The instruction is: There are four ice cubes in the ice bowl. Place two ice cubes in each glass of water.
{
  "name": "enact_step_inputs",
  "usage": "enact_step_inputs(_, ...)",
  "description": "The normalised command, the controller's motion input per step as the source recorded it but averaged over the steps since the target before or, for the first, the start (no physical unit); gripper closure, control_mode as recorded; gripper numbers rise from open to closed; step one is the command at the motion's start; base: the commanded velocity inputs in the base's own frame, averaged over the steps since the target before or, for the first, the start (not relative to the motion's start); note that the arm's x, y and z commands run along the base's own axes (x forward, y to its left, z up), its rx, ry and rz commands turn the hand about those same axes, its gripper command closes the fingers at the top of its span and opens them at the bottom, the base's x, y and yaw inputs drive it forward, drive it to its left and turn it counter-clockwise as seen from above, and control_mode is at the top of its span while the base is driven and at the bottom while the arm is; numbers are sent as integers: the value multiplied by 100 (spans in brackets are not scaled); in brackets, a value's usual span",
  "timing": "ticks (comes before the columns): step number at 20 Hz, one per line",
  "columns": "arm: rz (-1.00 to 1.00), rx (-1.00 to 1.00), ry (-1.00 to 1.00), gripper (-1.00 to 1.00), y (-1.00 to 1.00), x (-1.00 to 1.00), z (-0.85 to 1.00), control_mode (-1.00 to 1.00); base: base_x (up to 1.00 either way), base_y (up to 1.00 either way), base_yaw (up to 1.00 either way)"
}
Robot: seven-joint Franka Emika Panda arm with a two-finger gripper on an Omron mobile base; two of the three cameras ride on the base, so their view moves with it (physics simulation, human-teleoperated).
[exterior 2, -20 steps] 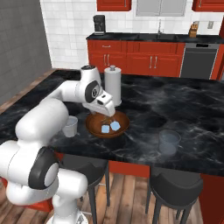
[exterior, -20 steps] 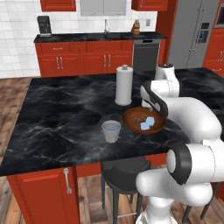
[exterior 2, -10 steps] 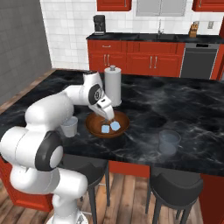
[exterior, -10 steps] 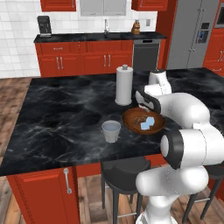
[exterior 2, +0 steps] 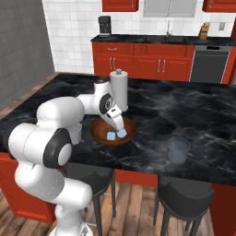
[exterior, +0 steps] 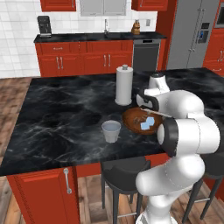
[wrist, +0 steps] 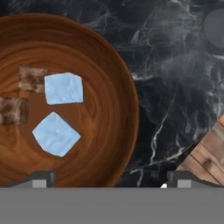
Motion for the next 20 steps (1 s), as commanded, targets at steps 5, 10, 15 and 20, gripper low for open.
enact_step_inputs(5, 0, 0, 0, -100, 0, 22, -20, -100, 0, 0, 0)
enact_step_inputs(10, 0, 0, 0, -100, 0, 17, -20, -100, 0, 0, 0)
enact_step_inputs(15, 0, 0, 0, -100, 0, 32, -22, -100, 0, 0, 0)
enact_step_inputs(20, 2, 0, 0, -100, -4, 17, -17, -100, 0, 0, 0)
